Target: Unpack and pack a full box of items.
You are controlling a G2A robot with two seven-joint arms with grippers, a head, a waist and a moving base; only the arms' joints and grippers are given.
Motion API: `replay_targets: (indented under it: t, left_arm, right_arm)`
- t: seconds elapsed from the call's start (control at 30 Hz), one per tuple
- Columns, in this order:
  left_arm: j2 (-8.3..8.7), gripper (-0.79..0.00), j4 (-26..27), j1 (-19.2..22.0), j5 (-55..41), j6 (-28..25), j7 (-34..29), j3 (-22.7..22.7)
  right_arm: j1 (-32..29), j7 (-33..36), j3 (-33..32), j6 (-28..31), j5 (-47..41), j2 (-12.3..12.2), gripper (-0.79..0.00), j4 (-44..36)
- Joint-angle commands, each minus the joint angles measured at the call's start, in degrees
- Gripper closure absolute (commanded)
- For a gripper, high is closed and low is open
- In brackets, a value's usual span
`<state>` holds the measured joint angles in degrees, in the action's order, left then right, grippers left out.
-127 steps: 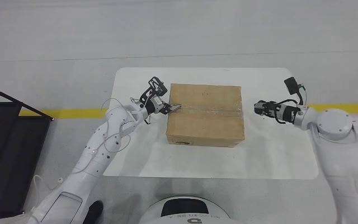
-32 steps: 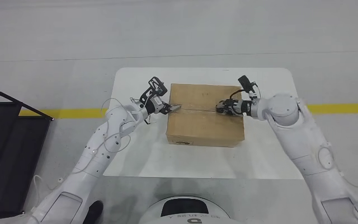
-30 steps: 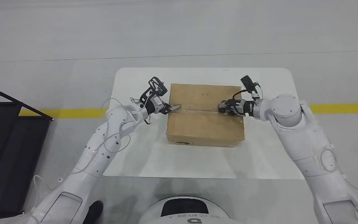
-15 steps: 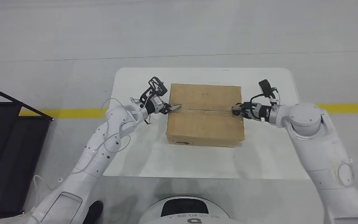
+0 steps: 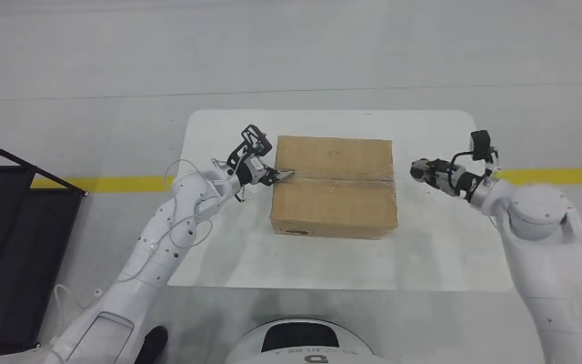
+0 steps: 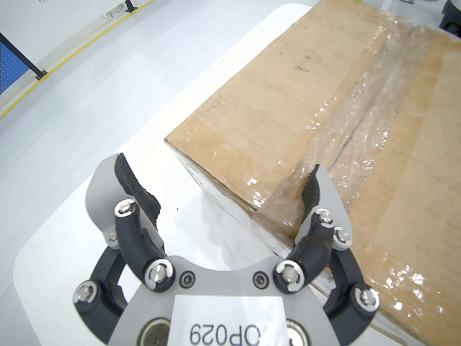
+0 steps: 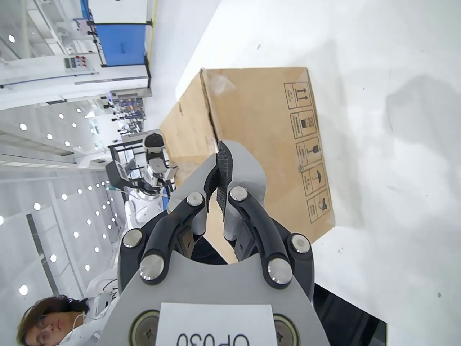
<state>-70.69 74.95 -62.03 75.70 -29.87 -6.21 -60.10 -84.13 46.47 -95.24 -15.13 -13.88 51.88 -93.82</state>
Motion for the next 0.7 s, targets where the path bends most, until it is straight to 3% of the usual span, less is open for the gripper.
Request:
replay_targets:
  t: [0.0,0.03,0.13,0.3,0.4,0.43,0.47,0.57,0.6,0.67]
  left_arm:
    - [0.00,-0.785,0.00,0.00,0.00,0.00,0.00,0.00]
    - [0.03,-0.785,0.40,-0.17,-0.34,0.38,0.40,-0.33]
    - [0.79,-0.785,3.18,-1.83,-1.50,0.15,1.74,-3.76]
    - [2.62,-0.785,9.43,-6.67,-1.34,0.26,2.20,-11.80]
    - [3.44,-0.785,11.05,-8.97,-1.61,1.80,1.49,-16.50]
    - [3.65,-0.785,11.07,-9.54,-2.66,1.95,1.21,-18.04]
    - [3.87,-0.785,11.34,-10.00,-3.23,1.66,0.73,-19.28]
    - [4.24,-0.785,11.80,-10.76,-3.21,1.60,-0.28,-21.25]
    - [4.22,-0.785,11.75,-10.70,-3.29,1.62,-0.20,-21.17]
    - [4.26,-0.784,11.82,-10.80,-3.24,1.59,-0.34,-21.37]
  right_arm:
    - [-0.65,-2.52,-1.44,1.77,-2.77,0.21,-0.191,0.20]
    - [-0.83,-3.59,-1.86,2.67,-4.14,0.35,-0.262,0.28]
    - [-0.67,-5.36,-1.86,5.29,-7.19,0.73,-0.329,0.91]
    - [1.24,-8.12,-0.50,8.19,-9.55,1.29,-0.305,2.45]
    - [2.12,-11.38,-0.13,9.15,-10.20,1.62,-0.339,3.53]
    - [2.24,-13.18,-0.02,8.74,-9.52,1.69,-0.496,3.47]
    - [2.23,-14.24,0.24,8.42,-9.28,1.78,-0.785,3.05]
    - [2.11,-14.74,0.38,8.33,-9.63,1.88,-0.785,2.62]
    - [2.13,-14.87,0.40,8.31,-9.56,1.88,-0.508,2.61]
    - [2.11,-14.80,0.40,8.31,-9.63,1.88,-0.601,2.59]
